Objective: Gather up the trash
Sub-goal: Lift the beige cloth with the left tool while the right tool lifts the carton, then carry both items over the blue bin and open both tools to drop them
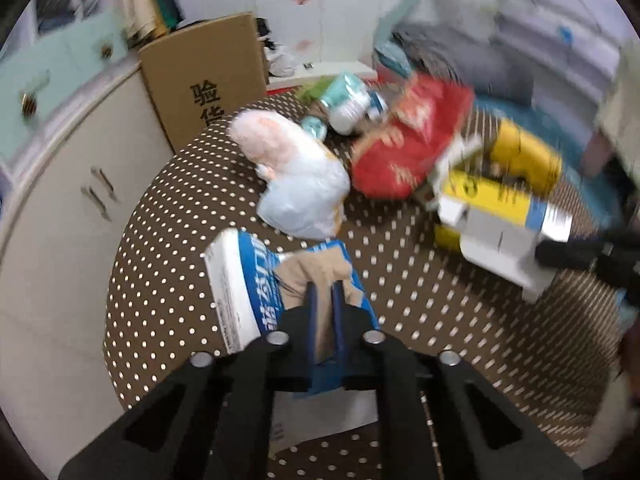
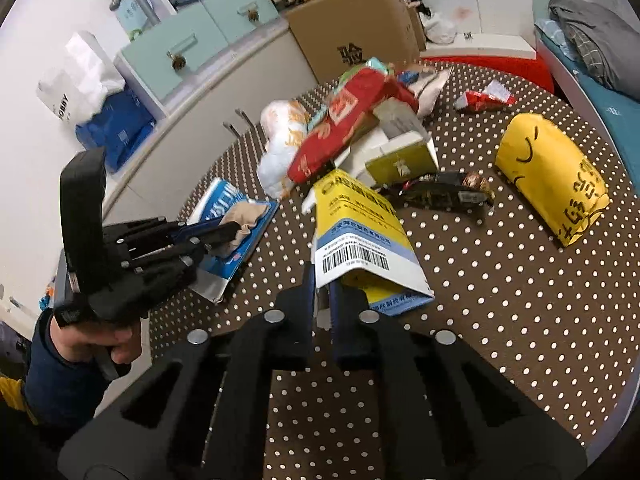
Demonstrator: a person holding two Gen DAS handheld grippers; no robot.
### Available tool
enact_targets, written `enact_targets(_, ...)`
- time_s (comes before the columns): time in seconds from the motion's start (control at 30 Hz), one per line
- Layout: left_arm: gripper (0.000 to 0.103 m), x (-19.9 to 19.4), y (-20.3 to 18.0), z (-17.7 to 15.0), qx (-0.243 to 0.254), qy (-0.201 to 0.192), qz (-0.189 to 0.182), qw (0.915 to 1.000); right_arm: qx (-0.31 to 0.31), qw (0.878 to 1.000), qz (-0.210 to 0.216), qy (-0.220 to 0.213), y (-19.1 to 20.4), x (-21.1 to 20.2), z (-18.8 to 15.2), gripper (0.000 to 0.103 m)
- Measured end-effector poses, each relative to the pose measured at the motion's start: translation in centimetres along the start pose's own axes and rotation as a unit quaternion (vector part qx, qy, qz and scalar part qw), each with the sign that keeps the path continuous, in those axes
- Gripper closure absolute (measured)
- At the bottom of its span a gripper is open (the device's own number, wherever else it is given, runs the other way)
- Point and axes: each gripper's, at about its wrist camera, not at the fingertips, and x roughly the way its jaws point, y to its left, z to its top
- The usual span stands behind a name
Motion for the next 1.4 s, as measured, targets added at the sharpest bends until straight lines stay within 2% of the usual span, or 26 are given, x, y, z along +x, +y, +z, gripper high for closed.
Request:
enact_targets(0.27, 0.097, -4.5, -2.2, 2.6, -0.022, -0.063, -0.033, 0.9972, 0.01, 0.998, -0.01, -0.055, -1.6, -4.8, 0.5, 0.1)
enact_targets(0.47, 0.097, -6.2, -7.6, 5.7, -0.009, -0.103, -0.075, 0.9918, 0.033, 0.995, -0.027, -0.092, -4.5, -9.0, -0.1, 0.1)
enact_targets(0.6, 0.097, -5.3, -10.8, 6.4, 0.0, -0.096, -0.096, 0.9908, 0.044, 0.995, -0.038, -0.081, -6.3, -9.8, -1.0, 0.1)
enact_targets(0.87, 0.097, -5.0, -15.9, 7.0, 0.023, -0.091, -0.132, 0.9868, 0.075, 0.986, -0.056, -0.137, -9.0, -15.0, -2.1, 0.101)
enact_targets(1.0, 0.097, -4.9, -19.5, 7.7, 0.038, -0.091, -0.163, 0.9817, 0.099, 0.976, -0.083, -0.178, -11.1, -19.3, -2.8, 0.101)
enact_targets(1.17, 0.097, -3.7, -26.5, 8.4, 0.067, -0.073, -0.219, 0.9706, 0.135, 0.957, -0.149, -0.211, -15.2, -24.7, -4.5, 0.101)
enact_targets(1.27, 0.097, -2.1, -31.2, 8.4, 0.089, -0.049, -0.247, 0.9635, 0.168, 0.946, -0.182, -0.209, -18.6, -26.2, -6.3, 0.101)
enact_targets(1.4, 0.097, 1.4, -37.5, 7.8, 0.12, -0.012, -0.255, 0.9594, 0.217, 0.935, -0.211, -0.183, -23.9, -25.4, -9.0, 0.101)
